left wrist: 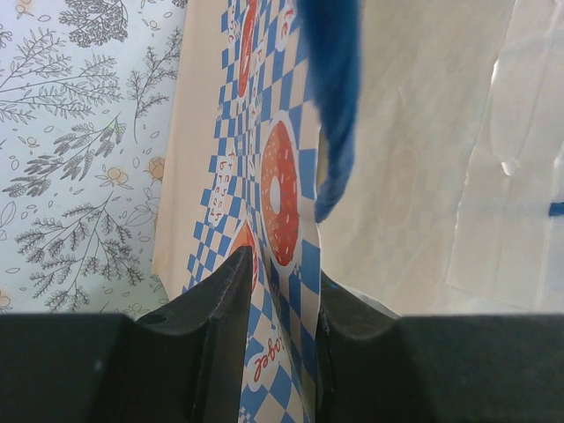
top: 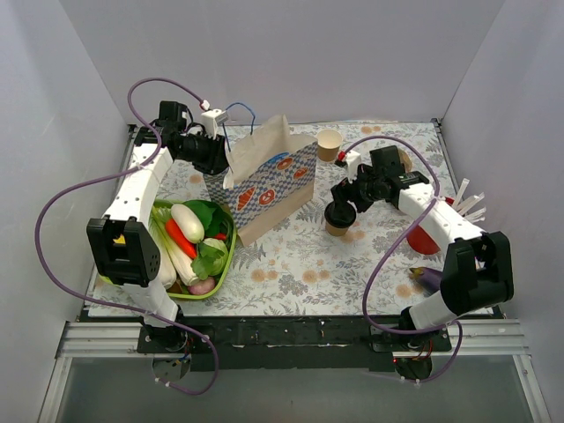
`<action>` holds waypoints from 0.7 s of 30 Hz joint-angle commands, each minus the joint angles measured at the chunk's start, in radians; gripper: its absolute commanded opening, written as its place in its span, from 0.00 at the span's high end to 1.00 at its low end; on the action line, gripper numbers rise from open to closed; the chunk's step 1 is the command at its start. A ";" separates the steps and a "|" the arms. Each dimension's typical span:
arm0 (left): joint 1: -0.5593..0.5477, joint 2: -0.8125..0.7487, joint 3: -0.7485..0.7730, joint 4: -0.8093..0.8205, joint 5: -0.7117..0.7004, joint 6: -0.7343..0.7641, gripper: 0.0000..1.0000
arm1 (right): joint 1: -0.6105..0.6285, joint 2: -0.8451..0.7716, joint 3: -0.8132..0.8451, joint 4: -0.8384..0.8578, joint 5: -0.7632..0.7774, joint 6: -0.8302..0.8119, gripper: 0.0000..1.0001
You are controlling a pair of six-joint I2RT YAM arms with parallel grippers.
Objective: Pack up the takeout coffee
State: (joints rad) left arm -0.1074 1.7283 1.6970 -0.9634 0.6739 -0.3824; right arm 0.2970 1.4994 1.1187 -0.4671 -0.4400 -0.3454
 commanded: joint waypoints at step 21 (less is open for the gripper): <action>0.002 -0.010 -0.013 -0.017 0.070 0.037 0.69 | 0.060 0.219 0.543 -0.840 -0.088 -1.419 0.02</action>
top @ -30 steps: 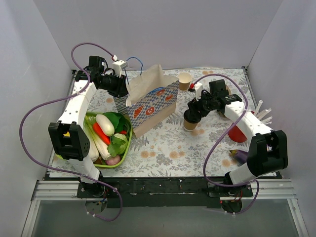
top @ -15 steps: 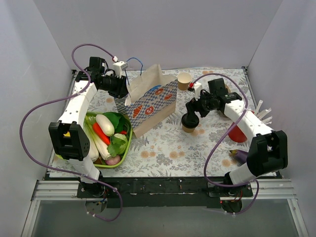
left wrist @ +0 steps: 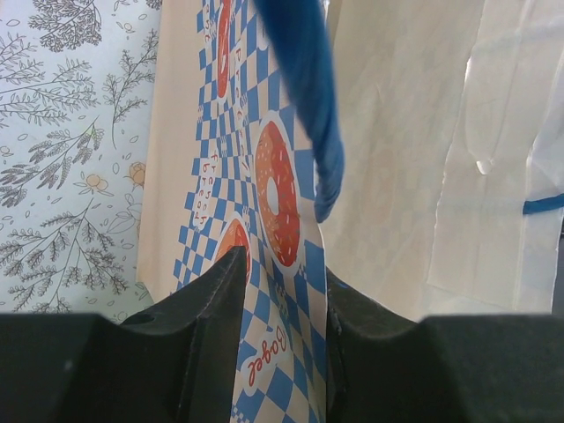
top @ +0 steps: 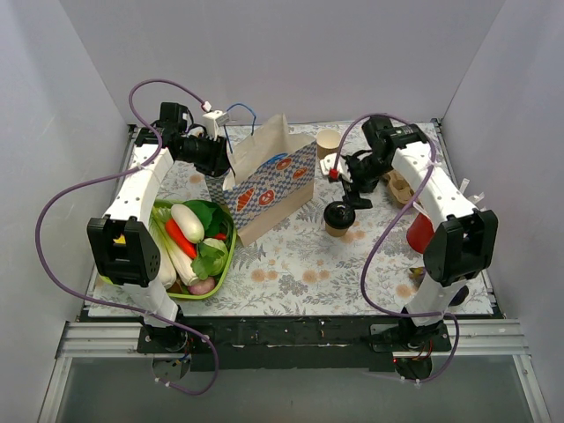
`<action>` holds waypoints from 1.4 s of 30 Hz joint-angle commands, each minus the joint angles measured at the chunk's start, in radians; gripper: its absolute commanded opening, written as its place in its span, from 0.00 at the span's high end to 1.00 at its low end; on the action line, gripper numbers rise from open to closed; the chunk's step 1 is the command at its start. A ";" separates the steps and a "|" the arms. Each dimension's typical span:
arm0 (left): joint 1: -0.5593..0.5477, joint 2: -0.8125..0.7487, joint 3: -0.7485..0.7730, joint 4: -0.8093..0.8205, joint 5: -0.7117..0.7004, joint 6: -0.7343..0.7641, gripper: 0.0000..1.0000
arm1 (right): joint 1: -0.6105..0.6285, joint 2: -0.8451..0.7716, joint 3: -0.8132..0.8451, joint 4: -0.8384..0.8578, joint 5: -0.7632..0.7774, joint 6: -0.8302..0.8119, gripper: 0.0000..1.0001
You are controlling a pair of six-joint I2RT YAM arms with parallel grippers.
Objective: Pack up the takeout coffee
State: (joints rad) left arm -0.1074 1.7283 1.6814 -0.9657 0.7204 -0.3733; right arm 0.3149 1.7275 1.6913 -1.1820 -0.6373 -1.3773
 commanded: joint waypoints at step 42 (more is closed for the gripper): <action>0.003 -0.021 -0.046 -0.018 0.022 0.053 0.67 | 0.158 0.205 -0.009 -0.128 0.401 -0.649 0.14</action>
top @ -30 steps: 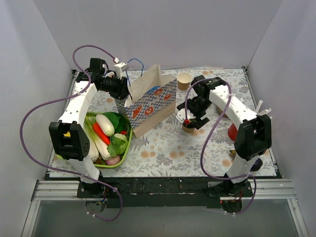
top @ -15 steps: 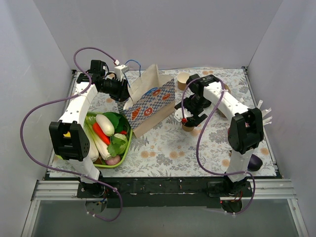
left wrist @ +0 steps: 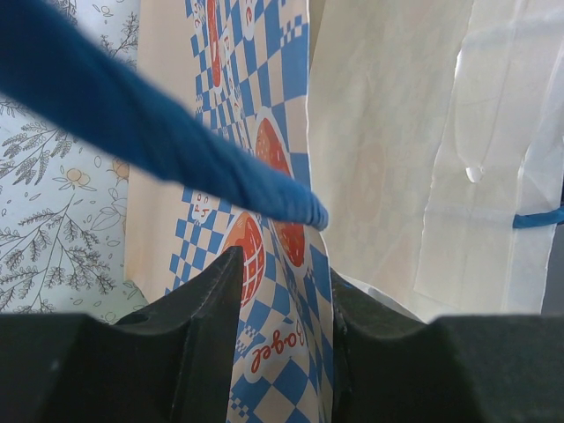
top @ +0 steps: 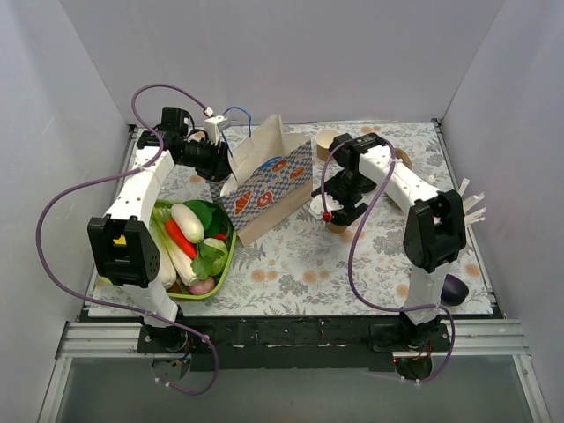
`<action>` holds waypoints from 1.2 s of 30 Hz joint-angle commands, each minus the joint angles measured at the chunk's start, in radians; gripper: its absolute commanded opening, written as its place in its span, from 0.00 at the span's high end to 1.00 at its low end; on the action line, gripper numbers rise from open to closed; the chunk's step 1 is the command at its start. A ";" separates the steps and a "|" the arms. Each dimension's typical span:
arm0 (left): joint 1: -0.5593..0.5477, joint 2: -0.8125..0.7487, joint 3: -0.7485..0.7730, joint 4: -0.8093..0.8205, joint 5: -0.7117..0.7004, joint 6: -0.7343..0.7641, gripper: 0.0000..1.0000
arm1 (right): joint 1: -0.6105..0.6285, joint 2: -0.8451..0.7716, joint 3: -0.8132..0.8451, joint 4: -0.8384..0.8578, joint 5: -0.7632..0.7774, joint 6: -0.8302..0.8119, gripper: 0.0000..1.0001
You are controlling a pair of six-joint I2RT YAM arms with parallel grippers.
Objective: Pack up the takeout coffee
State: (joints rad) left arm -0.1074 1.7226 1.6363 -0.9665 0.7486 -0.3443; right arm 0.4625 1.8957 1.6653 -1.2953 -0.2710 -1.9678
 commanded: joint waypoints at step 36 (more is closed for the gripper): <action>-0.031 -0.049 -0.058 0.100 0.294 -0.133 1.00 | -0.057 -0.181 0.165 -0.012 -0.111 0.872 0.99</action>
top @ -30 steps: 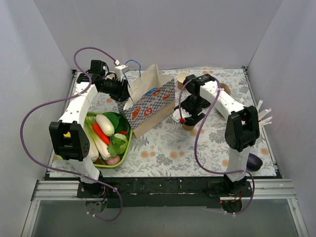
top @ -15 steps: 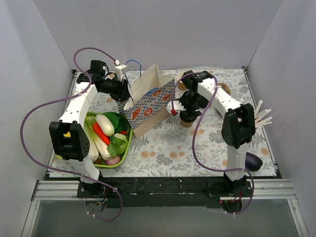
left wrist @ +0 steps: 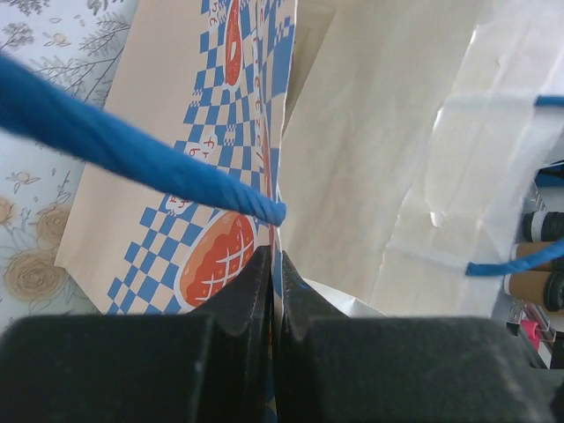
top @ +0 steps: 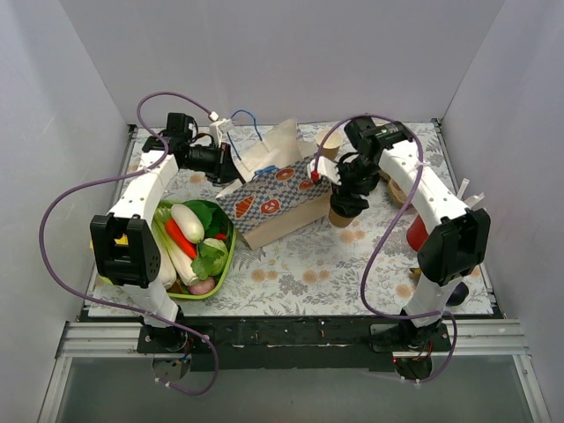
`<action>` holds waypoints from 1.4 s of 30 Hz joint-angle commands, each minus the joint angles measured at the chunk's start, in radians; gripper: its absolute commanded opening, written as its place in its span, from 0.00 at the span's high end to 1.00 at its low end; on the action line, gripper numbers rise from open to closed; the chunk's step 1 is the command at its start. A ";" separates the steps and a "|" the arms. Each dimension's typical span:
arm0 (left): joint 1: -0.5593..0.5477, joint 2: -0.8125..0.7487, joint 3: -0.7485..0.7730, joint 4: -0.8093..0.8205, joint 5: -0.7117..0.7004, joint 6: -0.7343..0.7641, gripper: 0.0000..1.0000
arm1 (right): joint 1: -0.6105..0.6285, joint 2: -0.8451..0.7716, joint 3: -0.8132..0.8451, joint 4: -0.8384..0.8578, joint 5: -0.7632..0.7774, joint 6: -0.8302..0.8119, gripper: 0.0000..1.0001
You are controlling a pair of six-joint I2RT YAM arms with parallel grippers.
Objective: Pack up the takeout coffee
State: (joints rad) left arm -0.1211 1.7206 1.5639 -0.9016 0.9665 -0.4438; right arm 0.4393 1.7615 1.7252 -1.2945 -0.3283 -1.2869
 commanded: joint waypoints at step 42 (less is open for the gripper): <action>-0.224 0.074 0.286 0.239 -0.227 -0.161 0.87 | 0.039 -0.114 0.451 0.422 -0.163 0.466 0.99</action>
State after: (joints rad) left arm -0.3424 1.8179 1.8141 -0.6586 0.7601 -0.6106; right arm 0.4629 1.6573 2.1891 -0.9066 -0.4973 -0.7479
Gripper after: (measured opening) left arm 0.177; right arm 0.771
